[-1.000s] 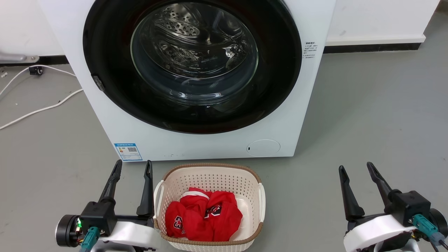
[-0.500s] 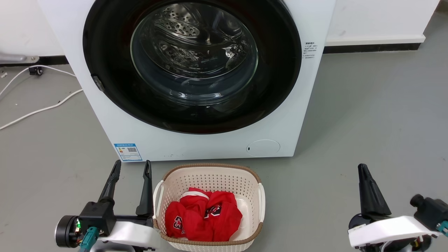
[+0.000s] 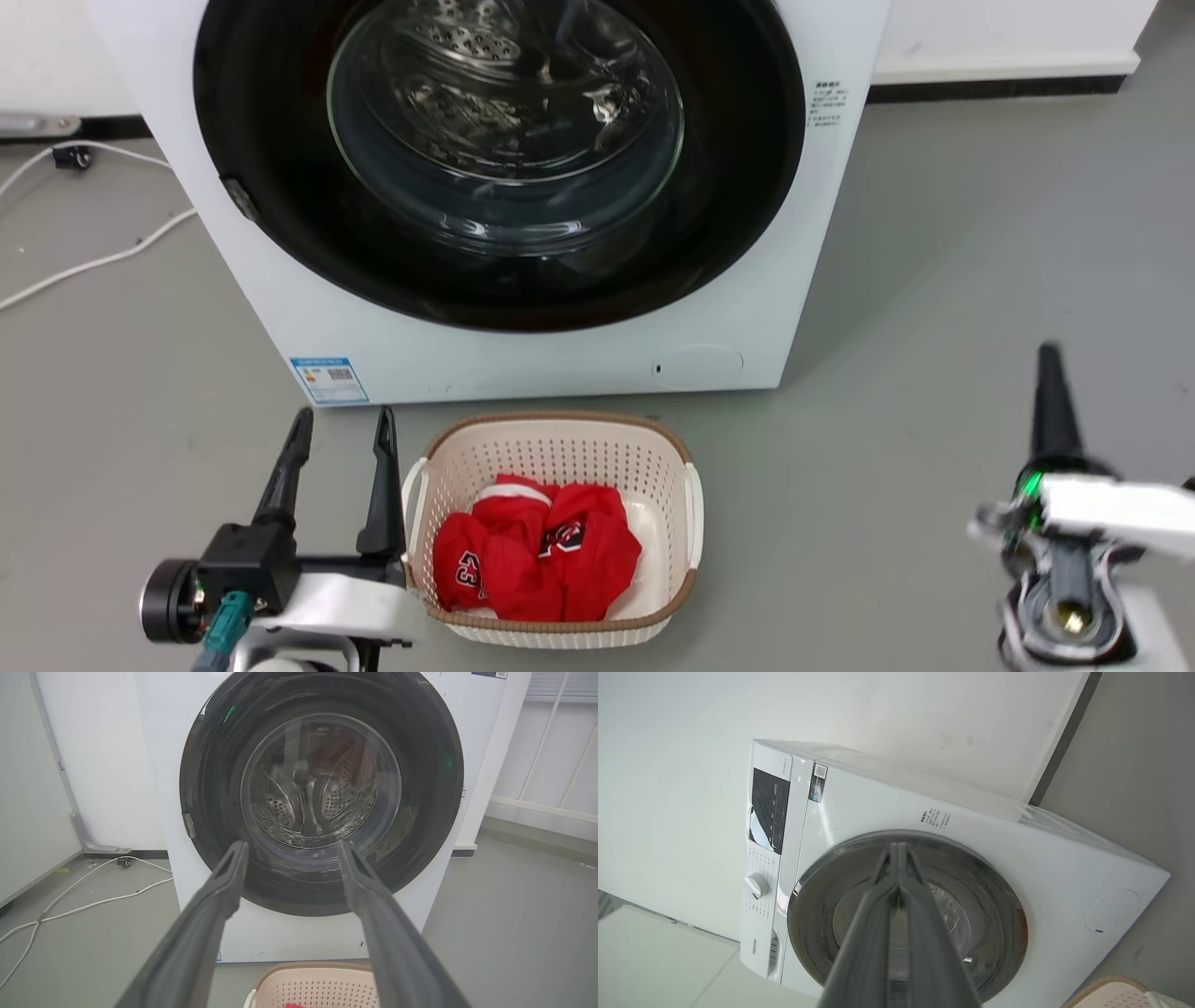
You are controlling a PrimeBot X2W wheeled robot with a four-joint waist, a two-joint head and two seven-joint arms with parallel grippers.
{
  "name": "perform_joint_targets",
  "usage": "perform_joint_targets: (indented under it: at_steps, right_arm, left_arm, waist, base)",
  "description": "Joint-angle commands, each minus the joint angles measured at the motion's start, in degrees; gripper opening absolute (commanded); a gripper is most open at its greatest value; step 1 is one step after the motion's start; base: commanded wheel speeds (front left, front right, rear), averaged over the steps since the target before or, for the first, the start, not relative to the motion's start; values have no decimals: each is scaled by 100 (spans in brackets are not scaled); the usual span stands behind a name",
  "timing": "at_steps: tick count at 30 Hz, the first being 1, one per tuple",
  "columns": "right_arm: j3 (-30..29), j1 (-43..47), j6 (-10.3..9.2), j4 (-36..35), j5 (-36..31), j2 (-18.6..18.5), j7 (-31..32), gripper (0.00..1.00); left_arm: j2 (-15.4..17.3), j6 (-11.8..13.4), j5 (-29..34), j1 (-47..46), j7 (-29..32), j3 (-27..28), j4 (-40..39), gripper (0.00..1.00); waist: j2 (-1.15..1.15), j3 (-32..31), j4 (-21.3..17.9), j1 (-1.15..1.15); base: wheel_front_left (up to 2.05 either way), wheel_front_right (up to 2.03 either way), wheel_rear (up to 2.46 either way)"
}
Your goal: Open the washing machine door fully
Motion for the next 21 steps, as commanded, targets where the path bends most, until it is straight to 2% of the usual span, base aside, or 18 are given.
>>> perform_joint_targets:
  at_steps: [1, 11, 16, 21]
  right_arm:
    - [-56, -156, 0, -3, -18, 6, -3, 0]
    - [-722, -2144, 0, 515, 757, -548, 787, 0]
    - [-684, -3259, 1, 1031, 890, -899, 1397, 0]
    - [-382, -4473, 1, 1805, 689, -1215, 2145, 0]
  left_arm:
    - [7, 8, -13, -97, -15, 6, -44, 100]
    - [8, -15, 35, -653, -14, 91, -279, 100]
    - [6, -37, 53, -824, -14, 125, -320, 100]
    - [6, -81, 82, -942, -14, 147, -333, 100]
  waist:
    - [0, 141, -22, 0]
    - [0, 1052, -13, 0]
    - [0, 1304, 15, 0]
    - [0, 1452, 46, 0]
  base:
    - [0, 0, 0]
    - [0, 0, 0]
    - [0, 0, 0]
    - [0, 0, 0]
